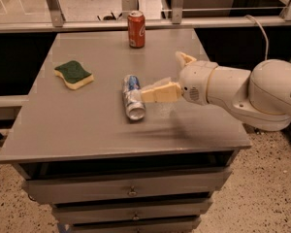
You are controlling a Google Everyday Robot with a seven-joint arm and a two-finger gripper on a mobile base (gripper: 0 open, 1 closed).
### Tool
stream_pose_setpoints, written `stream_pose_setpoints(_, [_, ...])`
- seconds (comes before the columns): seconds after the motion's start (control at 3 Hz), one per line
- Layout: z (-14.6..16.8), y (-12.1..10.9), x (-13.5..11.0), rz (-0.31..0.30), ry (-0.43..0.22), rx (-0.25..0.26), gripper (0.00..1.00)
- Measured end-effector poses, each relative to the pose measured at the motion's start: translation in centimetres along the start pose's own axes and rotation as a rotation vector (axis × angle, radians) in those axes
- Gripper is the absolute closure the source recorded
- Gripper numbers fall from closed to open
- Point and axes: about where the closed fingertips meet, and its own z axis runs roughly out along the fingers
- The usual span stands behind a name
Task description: Knock redbull can over
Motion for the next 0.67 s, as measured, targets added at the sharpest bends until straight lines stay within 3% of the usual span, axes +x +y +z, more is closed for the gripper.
stream_pose_setpoints(0.33, [-2.4, -0.8, 0.8, 0.019, -0.005, 0.016, 0.00])
stream_pose_setpoints(0.67, [-4.7, -1.5, 1.0, 0.016, -0.003, -0.018, 0.00])
